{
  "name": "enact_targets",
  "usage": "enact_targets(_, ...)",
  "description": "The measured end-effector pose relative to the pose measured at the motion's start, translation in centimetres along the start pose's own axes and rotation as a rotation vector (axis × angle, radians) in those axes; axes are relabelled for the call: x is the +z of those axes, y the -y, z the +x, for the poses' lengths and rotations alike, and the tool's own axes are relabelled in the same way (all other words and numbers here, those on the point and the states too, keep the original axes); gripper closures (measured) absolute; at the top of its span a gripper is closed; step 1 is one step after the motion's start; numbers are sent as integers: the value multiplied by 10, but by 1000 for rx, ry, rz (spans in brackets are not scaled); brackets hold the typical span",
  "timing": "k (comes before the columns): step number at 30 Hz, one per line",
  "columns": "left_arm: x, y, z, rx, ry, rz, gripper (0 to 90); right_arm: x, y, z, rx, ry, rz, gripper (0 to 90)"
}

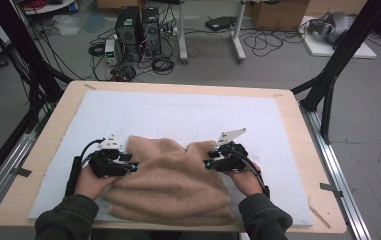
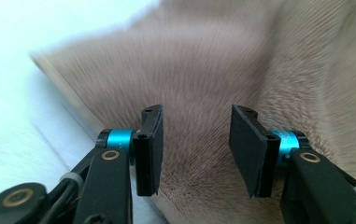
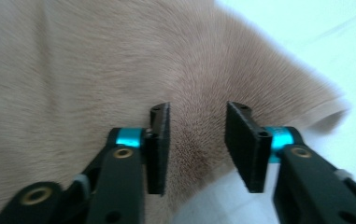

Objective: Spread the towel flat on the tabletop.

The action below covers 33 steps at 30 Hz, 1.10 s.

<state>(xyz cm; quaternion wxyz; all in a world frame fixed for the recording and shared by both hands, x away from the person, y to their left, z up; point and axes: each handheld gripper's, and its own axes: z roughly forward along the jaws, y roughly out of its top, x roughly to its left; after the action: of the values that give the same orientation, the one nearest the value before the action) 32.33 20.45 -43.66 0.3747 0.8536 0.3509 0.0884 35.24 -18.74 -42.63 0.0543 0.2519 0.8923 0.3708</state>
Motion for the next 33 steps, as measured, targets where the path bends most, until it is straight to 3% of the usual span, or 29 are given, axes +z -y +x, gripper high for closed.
enact_targets(1,0,0,0,0,0,0,584,6,1,-2,32,-14,28,539)
enact_targets(2,0,2,0,-3,-7,-31,653,11,3,-3,46,-22,47,557)
enact_targets(3,0,2,0,-13,-6,-31,689,11,3,-2,26,-10,34,630)
enact_targets(4,0,1,0,-5,-2,-31,689,11,3,-2,26,-10,34,630)
enact_targets(5,0,1,-1,0,-5,-28,794,12,1,-1,6,-19,46,822)
enact_targets(7,0,-2,0,-22,3,-24,834,13,-1,0,-10,-28,54,848)
enact_targets(10,-5,-4,4,-54,-2,-62,856,8,-3,3,-26,-19,56,867)
enact_targets(13,-14,-10,5,-61,-32,-103,858,-18,-8,4,-34,27,-26,870)
enact_targets(14,-18,-13,6,-65,-40,-126,858,-18,-8,4,-34,27,-26,870)
enact_targets(16,-29,-25,6,-66,-56,-177,858,-45,-17,3,-41,64,-95,870)
enact_targets(18,-34,-30,6,-58,-61,-191,858,-60,-24,4,-60,94,-111,870)
enact_targets(19,-42,-39,6,-56,-75,-234,859,-68,-27,4,-69,107,-131,870)
enact_targets(21,-48,-43,6,-52,-84,-253,858,-84,-31,7,-82,134,-154,871)
enact_targets(23,-54,-47,4,-47,-82,-270,858,-87,-32,8,-83,140,-162,870)
enact_targets(26,-60,-39,-5,-7,-74,-242,858,-94,-25,18,-101,136,-148,870)
enact_targets(28,-60,-21,-16,27,-63,-192,858,-87,-7,29,-94,91,-118,870)
enact_targets(29,-60,-21,-16,27,-63,-192,858,-83,-1,31,-89,80,-101,870)
enact_targets(30,-54,-3,-25,40,-57,-144,858,-75,9,36,-79,59,-69,870)
enact_targets(31,-54,-3,-25,40,-57,-144,858,-69,16,39,-76,44,-53,870)
enact_targets(32,-46,15,-28,23,-28,-108,858,-59,25,42,-69,26,-21,870)
enact_targets(33,-46,15,-28,23,-28,-108,858,-54,31,43,-61,16,-5,870)
